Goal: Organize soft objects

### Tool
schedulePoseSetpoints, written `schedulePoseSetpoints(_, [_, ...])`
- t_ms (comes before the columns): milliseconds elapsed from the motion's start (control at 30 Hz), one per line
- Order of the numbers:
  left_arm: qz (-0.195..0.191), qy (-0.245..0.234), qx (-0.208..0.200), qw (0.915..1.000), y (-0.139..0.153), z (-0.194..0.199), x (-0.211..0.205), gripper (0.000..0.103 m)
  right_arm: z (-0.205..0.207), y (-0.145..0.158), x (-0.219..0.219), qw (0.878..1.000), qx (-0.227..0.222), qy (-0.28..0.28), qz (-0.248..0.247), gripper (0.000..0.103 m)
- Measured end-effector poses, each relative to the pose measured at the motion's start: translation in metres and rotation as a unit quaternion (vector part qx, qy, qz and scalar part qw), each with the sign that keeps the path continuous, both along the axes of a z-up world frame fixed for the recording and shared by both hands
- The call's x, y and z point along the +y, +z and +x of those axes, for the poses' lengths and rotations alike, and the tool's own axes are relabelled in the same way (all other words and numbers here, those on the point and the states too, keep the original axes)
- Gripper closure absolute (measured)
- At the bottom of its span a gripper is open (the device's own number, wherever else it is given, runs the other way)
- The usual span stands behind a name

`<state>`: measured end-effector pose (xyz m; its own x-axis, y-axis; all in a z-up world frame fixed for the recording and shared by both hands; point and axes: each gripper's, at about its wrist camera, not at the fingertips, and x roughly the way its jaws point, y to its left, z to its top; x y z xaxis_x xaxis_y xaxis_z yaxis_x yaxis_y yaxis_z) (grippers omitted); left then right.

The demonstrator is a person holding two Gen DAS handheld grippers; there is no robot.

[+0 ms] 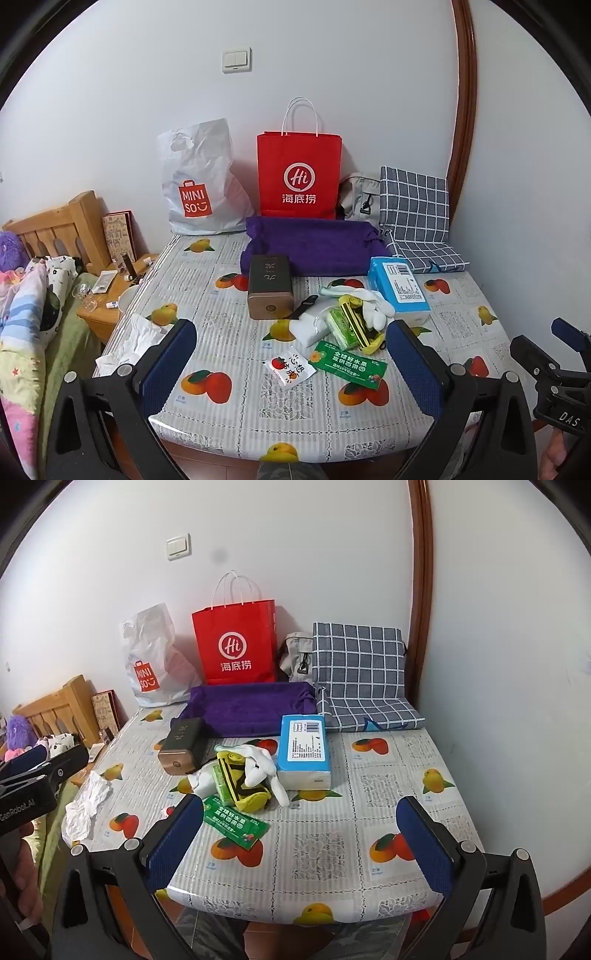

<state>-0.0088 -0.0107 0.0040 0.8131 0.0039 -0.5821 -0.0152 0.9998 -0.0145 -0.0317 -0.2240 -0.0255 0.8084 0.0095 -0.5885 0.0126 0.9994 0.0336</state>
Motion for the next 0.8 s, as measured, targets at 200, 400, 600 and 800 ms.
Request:
schedulePoseSetpoints(200, [-0.004, -0.002, 0.004, 1.0, -0.0057, 0.0054, 0.007, 0.0, 0.0, -0.0056, 0.0003, 1.0, -0.004, 0.001, 0.005, 0.0])
schedulePoseSetpoints(400, [-0.002, -0.002, 0.004, 1.0, -0.0062, 0.0058, 0.0073, 0.0, -0.0006, -0.0049, 0.0001, 1.0, -0.005, 0.001, 0.006, 0.0])
schedulePoseSetpoints(600, [0.0, -0.001, 0.005, 1.0, -0.0064, 0.0063, 0.0083, 0.0, -0.0011, -0.0036, 0.0009, 1.0, -0.008, 0.002, 0.006, 0.0])
schedulePoseSetpoints(800, [0.0, 0.0, 0.005, 1.0, -0.0052, 0.007, 0.0088, 0.0, -0.0013, -0.0041, 0.0009, 1.0, -0.008, 0.002, 0.007, 0.0])
